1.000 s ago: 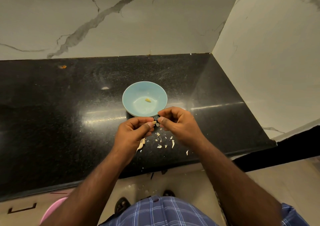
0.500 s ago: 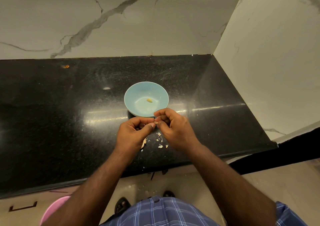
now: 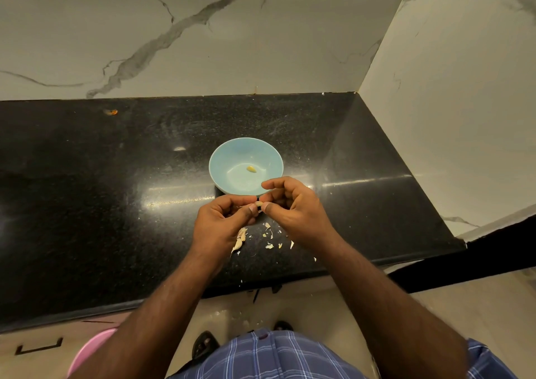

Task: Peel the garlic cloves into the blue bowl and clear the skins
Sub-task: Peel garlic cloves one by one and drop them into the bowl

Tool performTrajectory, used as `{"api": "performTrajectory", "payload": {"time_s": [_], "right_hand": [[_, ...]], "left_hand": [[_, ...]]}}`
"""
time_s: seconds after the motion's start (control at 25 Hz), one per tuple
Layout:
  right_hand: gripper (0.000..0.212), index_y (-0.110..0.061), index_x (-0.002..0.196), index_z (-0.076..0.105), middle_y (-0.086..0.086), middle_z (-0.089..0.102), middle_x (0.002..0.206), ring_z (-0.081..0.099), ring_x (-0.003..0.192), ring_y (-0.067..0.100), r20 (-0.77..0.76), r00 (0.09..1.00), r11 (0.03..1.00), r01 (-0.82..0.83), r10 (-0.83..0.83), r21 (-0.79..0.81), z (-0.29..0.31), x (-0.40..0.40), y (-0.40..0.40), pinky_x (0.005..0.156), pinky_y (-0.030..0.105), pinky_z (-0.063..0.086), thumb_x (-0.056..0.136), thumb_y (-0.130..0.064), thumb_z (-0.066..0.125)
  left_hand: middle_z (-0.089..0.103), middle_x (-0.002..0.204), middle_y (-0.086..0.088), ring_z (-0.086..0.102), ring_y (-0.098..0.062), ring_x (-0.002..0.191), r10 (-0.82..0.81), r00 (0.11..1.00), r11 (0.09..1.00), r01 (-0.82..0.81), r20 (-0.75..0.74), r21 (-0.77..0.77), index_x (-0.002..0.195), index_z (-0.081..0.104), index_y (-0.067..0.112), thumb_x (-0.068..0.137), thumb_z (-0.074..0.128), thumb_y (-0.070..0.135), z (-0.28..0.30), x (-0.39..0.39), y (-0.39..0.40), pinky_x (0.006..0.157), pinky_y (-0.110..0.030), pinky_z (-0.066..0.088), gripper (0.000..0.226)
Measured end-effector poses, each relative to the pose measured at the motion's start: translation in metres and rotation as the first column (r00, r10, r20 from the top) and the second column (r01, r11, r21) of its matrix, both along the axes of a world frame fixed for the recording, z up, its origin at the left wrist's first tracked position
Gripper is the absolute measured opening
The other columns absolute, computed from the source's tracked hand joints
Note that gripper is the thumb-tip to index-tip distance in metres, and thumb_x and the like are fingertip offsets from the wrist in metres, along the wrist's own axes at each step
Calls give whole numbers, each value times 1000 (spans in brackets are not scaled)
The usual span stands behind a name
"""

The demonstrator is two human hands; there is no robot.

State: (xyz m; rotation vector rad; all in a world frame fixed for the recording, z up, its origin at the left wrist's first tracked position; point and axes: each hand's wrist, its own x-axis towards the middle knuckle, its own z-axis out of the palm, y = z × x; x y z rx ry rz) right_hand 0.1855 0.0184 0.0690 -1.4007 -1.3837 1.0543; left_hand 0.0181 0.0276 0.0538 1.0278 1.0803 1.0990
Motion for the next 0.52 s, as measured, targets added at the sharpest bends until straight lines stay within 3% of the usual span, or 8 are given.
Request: {"api": "performTrajectory", "payload": {"time_s": [0.16,0.4,0.52], "right_hand": [[33,-12,118,66,5,74,94,74,90,15,-29,999,999,35,-36,-25,-1,2,1,79,27,61,89,2,71],[25,-23,108,69,-7,72,88,71,85,9,203,977,997,78,-71,-24,-16,5,3,79,30,61,89,-9,71],[21,-23,97,75,-8,73,86,70,83,6,215,974,992,94,-75,-79,-20,13,0,78,27,59,83,-7,78]], "left_hand": [[78,96,-15,76,-23,90,-12,999,999,13,40,-32,103,75,3,88,72,1,-1,1,0,78,-26,61,15],[77,90,-17,74,-17,78,-15,986,991,37,166,-126,105,71,-2,92,66,-1,-3,5,1,72,-23,61,14],[75,84,-13,72,-14,72,18,981,983,18,192,-181,103,70,-1,93,63,0,-3,6,3,67,-21,60,12]]}}
